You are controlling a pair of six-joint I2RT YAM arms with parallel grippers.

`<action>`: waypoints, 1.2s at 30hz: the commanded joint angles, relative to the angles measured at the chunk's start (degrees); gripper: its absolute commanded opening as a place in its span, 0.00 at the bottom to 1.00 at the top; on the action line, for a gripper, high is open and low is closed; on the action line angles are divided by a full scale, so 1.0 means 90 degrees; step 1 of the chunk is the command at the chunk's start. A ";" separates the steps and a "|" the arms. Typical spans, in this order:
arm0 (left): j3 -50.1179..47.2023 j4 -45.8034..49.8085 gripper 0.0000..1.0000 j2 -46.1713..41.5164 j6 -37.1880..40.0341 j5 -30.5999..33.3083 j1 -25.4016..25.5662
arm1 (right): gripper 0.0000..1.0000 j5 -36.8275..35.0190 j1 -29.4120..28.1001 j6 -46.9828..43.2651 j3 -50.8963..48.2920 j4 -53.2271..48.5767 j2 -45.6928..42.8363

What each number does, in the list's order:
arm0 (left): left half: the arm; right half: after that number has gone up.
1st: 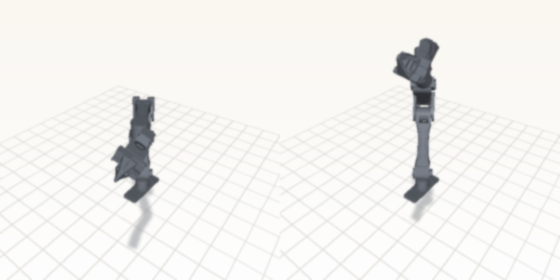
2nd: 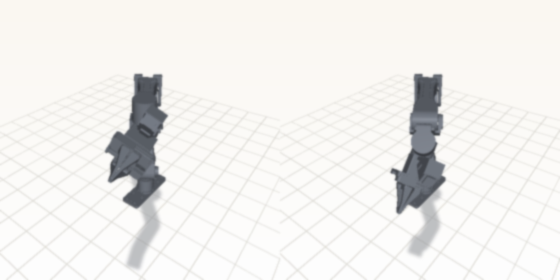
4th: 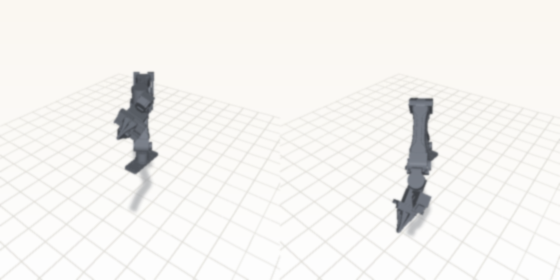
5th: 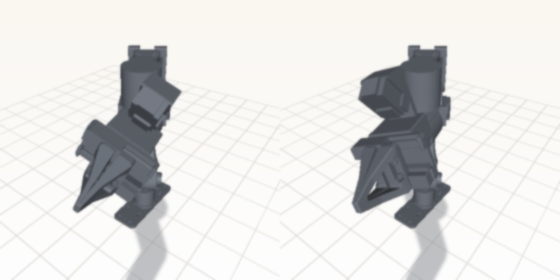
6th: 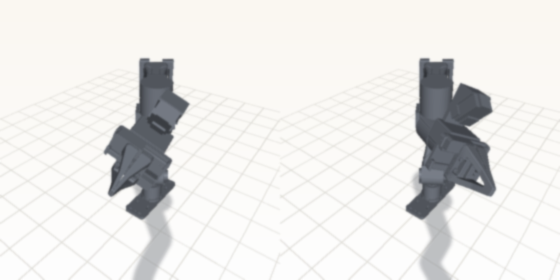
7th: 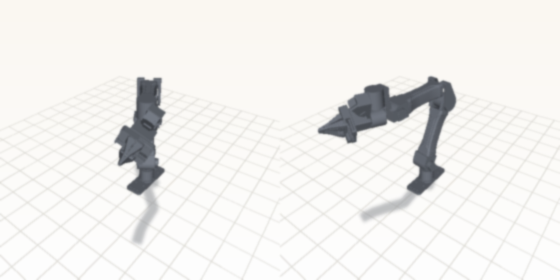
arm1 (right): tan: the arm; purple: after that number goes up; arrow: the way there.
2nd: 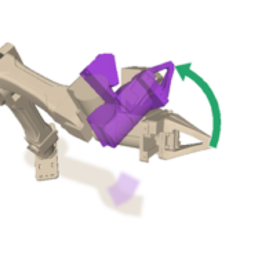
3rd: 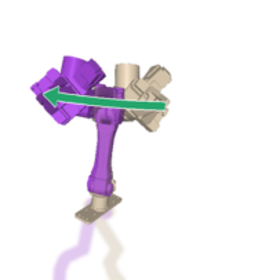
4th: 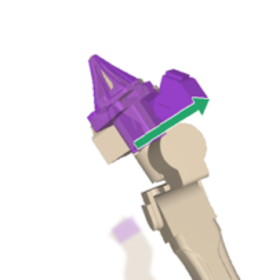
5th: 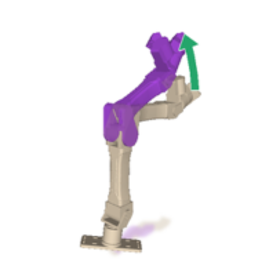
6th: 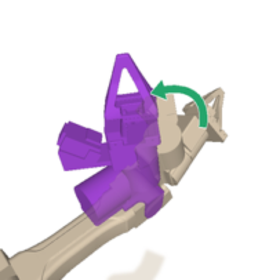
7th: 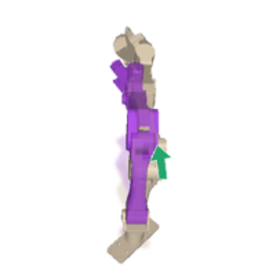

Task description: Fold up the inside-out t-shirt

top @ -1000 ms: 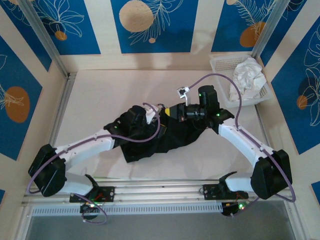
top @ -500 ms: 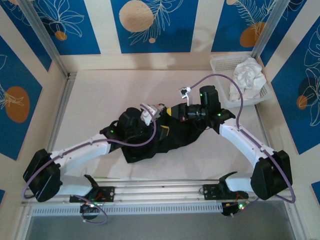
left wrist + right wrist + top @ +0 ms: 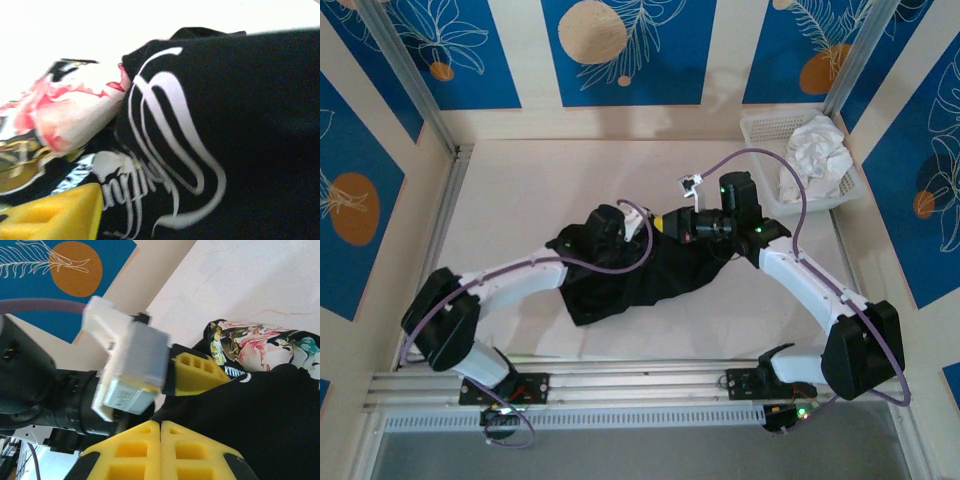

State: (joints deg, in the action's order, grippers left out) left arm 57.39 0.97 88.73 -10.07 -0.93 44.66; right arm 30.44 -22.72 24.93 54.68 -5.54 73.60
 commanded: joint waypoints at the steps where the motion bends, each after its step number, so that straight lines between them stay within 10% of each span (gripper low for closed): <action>1: 0.0472 0.0350 0.48 0.0362 0.0107 -0.0535 -0.0094 | 0.00 0.0040 0.0062 -0.0013 -0.0146 -0.0058 -0.0167; 6: 0.0346 0.0298 0.12 -0.0004 -0.0541 -0.1830 -0.0511 | 0.00 -0.1658 0.0082 -0.0233 -0.0159 -0.0912 -0.0378; 13: -0.0489 -0.1799 0.01 -0.0872 -0.3352 -0.4809 -0.0996 | 0.00 -0.4086 -0.0356 -0.0751 0.0323 -0.1400 -0.0045; 24: -0.0654 -0.2178 0.00 -0.1085 -0.4410 -0.4544 -0.1314 | 0.42 -0.4212 -0.1533 -0.1598 -0.0835 -0.0872 -0.1744; 36: -0.0605 -0.1612 0.00 -0.1362 -0.4104 -0.4368 -0.1316 | 0.20 -0.3195 -0.2250 -0.1415 -0.1514 0.0778 -0.1128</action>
State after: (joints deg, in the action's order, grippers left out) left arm 50.50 -13.72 78.37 -47.88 -40.07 33.12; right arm 0.08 -42.87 12.16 40.03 -3.57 60.47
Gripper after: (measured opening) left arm 0.076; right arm 0.206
